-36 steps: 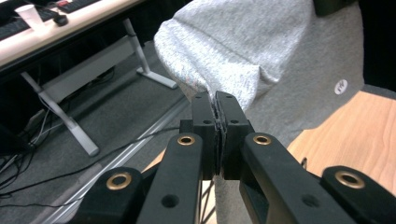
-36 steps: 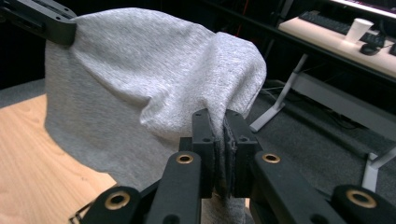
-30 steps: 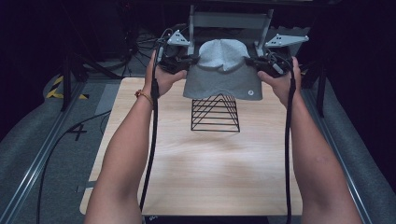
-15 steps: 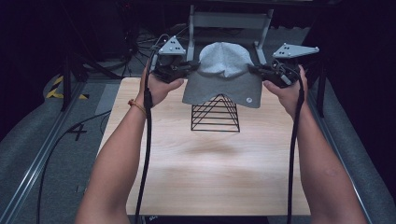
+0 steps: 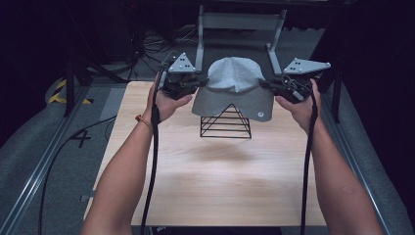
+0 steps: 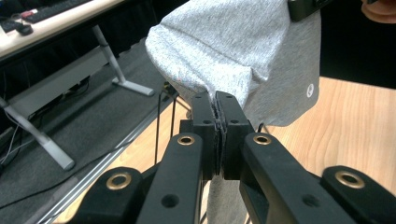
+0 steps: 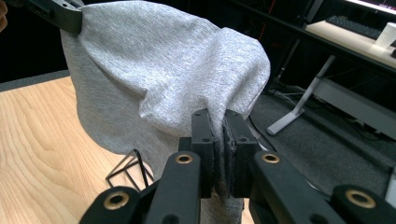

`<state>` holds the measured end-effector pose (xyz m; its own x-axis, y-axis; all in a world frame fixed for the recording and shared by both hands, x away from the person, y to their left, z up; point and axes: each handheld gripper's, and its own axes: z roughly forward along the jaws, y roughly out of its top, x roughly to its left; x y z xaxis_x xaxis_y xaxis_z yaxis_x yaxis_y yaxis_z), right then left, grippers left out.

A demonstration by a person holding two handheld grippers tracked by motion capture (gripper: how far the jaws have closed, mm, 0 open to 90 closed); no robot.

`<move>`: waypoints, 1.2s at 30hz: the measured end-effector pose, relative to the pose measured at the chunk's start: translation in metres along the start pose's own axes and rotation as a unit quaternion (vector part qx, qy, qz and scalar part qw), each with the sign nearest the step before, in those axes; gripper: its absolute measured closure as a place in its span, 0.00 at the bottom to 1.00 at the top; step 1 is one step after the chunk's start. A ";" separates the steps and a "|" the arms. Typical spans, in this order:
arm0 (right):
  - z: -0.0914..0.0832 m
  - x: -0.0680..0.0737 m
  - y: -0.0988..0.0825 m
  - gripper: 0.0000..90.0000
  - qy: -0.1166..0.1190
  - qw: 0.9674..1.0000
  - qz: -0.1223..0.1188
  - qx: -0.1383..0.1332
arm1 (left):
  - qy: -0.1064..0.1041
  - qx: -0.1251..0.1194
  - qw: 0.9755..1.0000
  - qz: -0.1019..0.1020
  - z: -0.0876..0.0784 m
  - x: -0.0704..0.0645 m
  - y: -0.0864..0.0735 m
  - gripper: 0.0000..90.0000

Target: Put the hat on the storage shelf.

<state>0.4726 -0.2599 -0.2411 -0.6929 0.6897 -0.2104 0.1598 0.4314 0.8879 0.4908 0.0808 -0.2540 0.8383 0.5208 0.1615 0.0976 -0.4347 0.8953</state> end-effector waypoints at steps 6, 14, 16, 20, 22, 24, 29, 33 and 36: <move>0.017 -0.002 -0.015 0.94 0.008 1.000 0.007 0.008 | 0.004 0.015 1.000 -0.013 0.017 0.006 -0.016 0.98; 0.034 -0.004 -0.041 0.94 0.018 0.999 0.019 0.028 | -0.002 0.020 0.999 -0.040 0.035 0.007 -0.044 0.98; 0.037 -0.004 -0.048 0.94 0.021 0.999 0.023 0.032 | -0.002 0.016 0.999 -0.046 0.037 0.006 -0.050 0.98; 0.042 -0.002 -0.059 0.94 0.030 0.999 0.032 0.033 | -0.007 0.015 0.998 -0.052 0.041 0.003 -0.064 0.98; 0.044 0.000 -0.065 0.94 0.034 0.998 0.037 0.038 | -0.008 0.016 0.998 -0.052 0.043 0.001 -0.070 0.98; 0.046 0.003 -0.071 0.94 0.040 0.998 0.038 0.040 | -0.009 0.016 0.999 -0.050 0.044 0.000 -0.075 0.98; 0.050 0.008 -0.088 0.94 0.046 0.997 0.045 0.051 | -0.011 0.015 0.999 -0.050 0.046 -0.007 -0.085 0.98; 0.053 0.009 -0.102 0.94 0.044 0.996 0.050 0.065 | -0.007 0.029 0.999 -0.032 0.052 -0.014 -0.093 0.98; 0.057 0.009 -0.114 0.94 0.042 0.995 0.053 0.079 | -0.008 0.039 0.999 -0.028 0.057 -0.018 -0.099 0.98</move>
<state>0.4884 -0.2697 -0.3673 -0.7209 0.6886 -0.0780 0.3390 0.4485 0.8270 0.4966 0.0725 -0.3694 0.8390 0.5339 0.1054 0.1848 -0.4616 0.8676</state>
